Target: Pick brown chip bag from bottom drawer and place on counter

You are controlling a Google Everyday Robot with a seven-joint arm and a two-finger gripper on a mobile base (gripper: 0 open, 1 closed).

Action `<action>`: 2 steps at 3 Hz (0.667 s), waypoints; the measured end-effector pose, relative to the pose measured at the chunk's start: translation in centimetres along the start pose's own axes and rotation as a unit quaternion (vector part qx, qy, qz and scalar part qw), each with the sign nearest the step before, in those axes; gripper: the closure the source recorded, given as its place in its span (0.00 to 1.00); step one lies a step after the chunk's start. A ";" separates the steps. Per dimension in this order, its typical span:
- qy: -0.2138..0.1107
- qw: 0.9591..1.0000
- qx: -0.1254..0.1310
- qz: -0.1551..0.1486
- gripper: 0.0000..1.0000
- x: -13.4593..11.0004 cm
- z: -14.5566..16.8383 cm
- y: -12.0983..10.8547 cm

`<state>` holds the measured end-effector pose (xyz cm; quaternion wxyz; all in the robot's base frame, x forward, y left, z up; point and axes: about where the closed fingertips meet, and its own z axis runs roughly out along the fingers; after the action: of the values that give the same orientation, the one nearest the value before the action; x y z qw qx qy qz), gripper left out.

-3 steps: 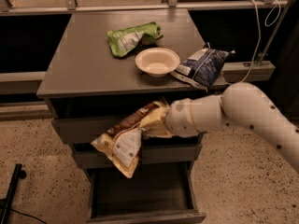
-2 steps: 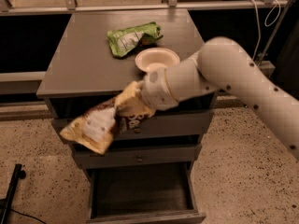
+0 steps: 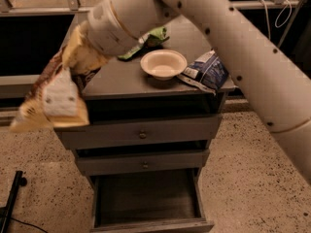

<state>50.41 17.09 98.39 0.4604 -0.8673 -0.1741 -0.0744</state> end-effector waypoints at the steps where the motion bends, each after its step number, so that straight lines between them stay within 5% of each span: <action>1: 0.009 0.999 -0.038 -0.029 1.00 3.5 1.5 -2.2; 2: 0.027 0.997 -0.059 -0.050 1.00 8.2 3.8 -2.5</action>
Offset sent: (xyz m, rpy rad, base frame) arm 0.1222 0.0963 0.0265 -0.1089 -0.2096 -0.0500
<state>56.99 23.45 100.58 0.4091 -0.8807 -0.2000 -0.1302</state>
